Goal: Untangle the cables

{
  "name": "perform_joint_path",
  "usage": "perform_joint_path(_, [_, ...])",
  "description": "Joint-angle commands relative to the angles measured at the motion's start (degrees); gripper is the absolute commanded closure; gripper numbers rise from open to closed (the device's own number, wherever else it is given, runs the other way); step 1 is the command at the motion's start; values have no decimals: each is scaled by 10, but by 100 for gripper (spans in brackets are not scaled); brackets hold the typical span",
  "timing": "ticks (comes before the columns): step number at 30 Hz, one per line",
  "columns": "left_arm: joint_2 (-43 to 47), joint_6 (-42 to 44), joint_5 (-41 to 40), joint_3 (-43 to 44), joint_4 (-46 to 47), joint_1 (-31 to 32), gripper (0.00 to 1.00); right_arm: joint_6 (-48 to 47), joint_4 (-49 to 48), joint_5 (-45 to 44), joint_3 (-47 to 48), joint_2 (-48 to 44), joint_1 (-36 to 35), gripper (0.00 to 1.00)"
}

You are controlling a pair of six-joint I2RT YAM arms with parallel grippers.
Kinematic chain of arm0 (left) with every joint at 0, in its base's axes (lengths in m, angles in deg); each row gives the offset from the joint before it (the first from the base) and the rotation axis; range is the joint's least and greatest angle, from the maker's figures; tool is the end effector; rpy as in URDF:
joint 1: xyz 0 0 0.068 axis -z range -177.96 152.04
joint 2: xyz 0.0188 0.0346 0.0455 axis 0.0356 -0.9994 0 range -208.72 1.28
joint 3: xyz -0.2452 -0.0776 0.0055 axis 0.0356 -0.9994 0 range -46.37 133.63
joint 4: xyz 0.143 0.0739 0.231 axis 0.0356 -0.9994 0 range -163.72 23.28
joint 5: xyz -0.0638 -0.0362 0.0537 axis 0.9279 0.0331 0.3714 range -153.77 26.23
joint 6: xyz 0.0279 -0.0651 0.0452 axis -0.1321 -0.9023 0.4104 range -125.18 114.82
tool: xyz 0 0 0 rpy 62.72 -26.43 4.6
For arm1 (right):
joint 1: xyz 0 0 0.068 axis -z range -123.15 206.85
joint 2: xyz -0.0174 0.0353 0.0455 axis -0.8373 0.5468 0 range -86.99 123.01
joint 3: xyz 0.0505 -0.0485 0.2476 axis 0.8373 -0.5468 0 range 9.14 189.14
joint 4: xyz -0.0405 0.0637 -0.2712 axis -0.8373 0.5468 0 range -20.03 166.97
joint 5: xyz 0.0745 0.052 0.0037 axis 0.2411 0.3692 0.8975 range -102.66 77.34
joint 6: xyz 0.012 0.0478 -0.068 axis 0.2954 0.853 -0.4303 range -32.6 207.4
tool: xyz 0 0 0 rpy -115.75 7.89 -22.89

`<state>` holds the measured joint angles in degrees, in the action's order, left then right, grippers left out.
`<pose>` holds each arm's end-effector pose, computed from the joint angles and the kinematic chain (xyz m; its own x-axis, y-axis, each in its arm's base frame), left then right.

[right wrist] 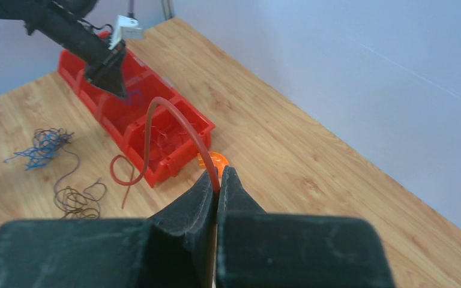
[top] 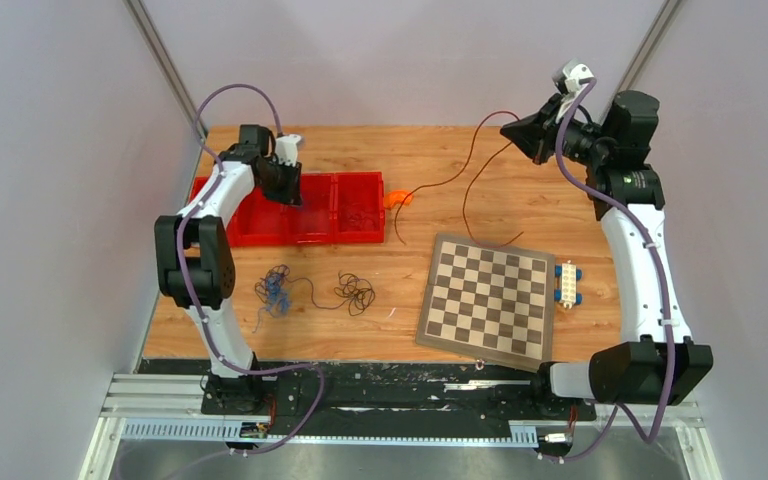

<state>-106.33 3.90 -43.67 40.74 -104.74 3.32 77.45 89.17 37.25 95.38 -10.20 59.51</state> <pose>0.4395 -0.0352 0.1906 -0.8104 0.1664 -0.5618 0.3325 0.9201 -0.2069 0.3382 0.0405 0.4372 -0.0418 -0.1095 -0.9931 -0.7416 0.6694 -0.0425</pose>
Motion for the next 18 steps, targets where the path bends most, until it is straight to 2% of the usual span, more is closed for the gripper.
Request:
perform_joint_path(1, [11,-27,6,40,20,23,62,42,-13,31,21,-1,-23,100])
perform_joint_path(2, [14,-26,6,41,15,24,59,44,-15,30,22,-1,-36,100])
perform_joint_path(3, [16,-24,3,43,11,25,49,45,-16,29,22,0,-47,100])
perform_joint_path(4, [23,-23,-4,44,1,25,44,46,-17,28,24,1,-54,100])
perform_joint_path(5, [28,-23,-9,47,-5,24,31,48,-18,28,26,1,-61,100])
perform_joint_path(7, [49,-19,-14,45,-18,23,12,51,-20,27,30,1,-74,100])
perform_joint_path(8, [71,-16,-7,44,-24,21,7,54,-21,28,33,1,-81,100])
perform_joint_path(9, [86,-14,1,40,-26,19,5,57,-21,29,37,1,-87,100])
perform_joint_path(11, [159,-17,71,23,-11,5,1,63,-23,34,45,1,-103,100])
perform_joint_path(13, [230,-22,192,-8,23,-7,0,66,-25,38,51,0,-117,100])
perform_joint_path(14, [256,-21,220,-32,36,-9,0,67,-25,41,54,-1,-124,100])
perform_joint_path(15, [308,-24,282,-47,74,-9,0,67,-27,43,56,-1,-132,100])
perform_joint_path(18, [401,-75,351,-148,204,20,0,78,-34,45,63,3,-160,100])
